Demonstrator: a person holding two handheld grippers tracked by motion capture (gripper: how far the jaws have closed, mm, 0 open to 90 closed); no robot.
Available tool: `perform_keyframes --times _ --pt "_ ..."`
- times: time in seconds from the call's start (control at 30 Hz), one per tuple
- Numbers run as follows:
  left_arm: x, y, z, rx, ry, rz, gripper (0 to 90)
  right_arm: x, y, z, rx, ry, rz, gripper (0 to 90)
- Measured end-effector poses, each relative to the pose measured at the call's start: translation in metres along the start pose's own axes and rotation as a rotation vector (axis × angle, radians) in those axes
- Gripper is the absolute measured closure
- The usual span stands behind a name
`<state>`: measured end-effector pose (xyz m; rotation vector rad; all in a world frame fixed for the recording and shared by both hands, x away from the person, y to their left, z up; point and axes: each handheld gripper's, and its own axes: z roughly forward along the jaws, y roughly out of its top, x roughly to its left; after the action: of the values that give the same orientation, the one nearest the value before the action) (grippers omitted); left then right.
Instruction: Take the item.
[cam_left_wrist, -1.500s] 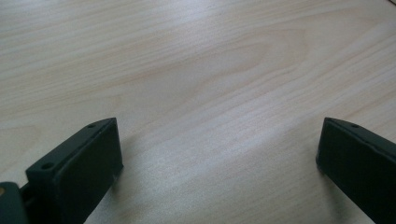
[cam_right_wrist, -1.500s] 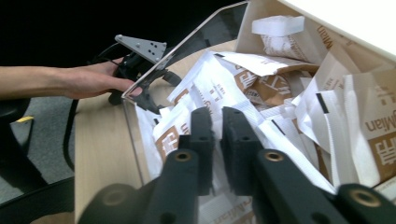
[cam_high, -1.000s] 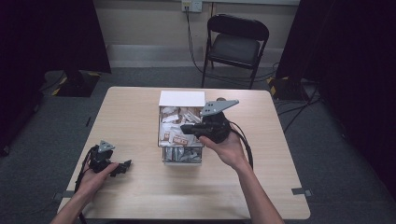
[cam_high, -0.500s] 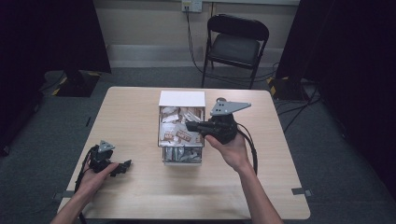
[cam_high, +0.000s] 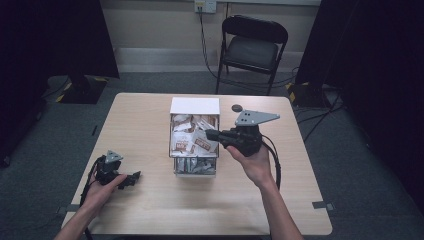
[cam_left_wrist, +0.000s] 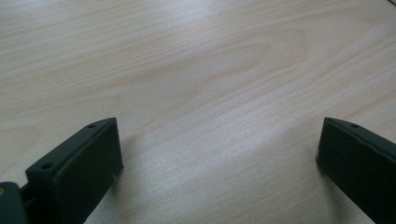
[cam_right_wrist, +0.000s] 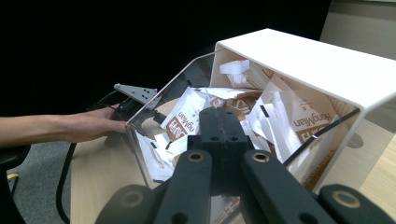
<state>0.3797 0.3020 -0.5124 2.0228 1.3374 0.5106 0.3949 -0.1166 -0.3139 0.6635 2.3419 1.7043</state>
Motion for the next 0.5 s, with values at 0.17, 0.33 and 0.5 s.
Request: perform_keyframes --times 0.17,0.33,0.5 --pt "-0.0001 0.0000 0.0000 -0.001 0.000 -0.001 0.0 0.0012 0.0035 -0.0016 -0.016 0.002 -0.001 90.0" --pt "-0.0001 0.0000 0.0000 0.000 0.000 -0.001 0.0 0.0022 0.0056 -0.0047 -0.026 0.002 -0.004 90.0" --pt "0.0000 0.0000 0.0000 0.000 0.000 0.000 0.0 0.0020 0.0067 -0.0087 -0.032 0.002 -0.005 90.0"
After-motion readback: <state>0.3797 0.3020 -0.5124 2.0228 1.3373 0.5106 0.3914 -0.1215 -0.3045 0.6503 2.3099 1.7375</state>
